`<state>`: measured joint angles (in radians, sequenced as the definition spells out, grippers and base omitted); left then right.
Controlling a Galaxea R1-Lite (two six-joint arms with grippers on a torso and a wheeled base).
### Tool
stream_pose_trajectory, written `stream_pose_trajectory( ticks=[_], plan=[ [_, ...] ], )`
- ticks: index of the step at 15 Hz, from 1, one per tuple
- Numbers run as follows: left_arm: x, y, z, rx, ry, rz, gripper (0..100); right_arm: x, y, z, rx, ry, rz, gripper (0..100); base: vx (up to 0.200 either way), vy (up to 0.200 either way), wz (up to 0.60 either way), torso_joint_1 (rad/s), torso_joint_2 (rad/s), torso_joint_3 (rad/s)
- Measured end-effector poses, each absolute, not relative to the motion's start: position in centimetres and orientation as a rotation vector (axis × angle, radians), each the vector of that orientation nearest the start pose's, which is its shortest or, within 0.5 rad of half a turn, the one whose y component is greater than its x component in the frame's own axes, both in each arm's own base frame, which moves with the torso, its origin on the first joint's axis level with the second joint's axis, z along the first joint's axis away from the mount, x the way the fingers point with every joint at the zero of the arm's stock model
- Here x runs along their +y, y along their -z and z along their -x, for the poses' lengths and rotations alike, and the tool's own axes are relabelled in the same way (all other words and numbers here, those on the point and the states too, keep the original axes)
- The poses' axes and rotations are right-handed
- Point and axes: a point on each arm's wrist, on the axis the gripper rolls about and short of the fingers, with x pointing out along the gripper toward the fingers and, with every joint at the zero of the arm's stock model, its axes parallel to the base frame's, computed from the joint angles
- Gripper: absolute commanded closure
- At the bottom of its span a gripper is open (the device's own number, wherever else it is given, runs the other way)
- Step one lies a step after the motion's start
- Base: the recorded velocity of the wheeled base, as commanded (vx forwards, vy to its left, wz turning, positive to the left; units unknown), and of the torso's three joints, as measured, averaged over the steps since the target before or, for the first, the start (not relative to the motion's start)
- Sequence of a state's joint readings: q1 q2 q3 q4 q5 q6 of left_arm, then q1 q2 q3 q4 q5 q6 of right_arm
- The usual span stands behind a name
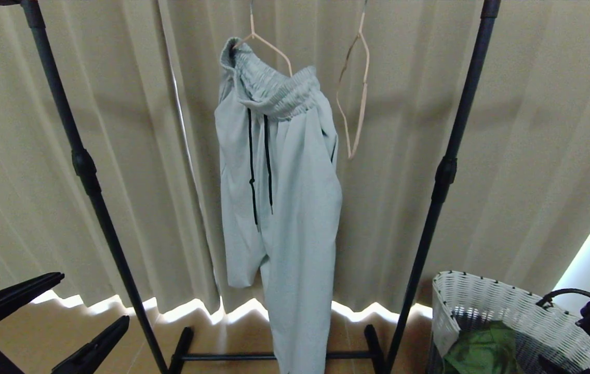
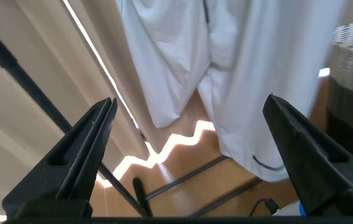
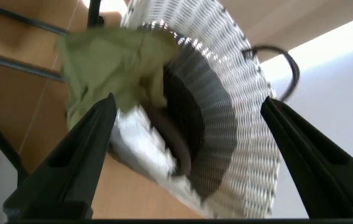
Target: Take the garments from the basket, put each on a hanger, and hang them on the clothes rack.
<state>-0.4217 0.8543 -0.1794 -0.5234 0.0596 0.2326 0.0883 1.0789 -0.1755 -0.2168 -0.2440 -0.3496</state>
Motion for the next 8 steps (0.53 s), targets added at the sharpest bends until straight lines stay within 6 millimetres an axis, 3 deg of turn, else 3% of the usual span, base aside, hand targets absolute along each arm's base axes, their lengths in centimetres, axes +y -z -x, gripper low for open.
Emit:
stream_pose_trajectory(
  ticks=[8],
  plan=[
    [-3.4, -16.0, -8.0, 0.101, 0.374, -0.264, 0, 1.5, -9.8, -12.0, 0.789, -0.081, 0.516, 0, 0.000, 0.000, 0.00, 0.000, 0.00, 0.000]
  ],
)
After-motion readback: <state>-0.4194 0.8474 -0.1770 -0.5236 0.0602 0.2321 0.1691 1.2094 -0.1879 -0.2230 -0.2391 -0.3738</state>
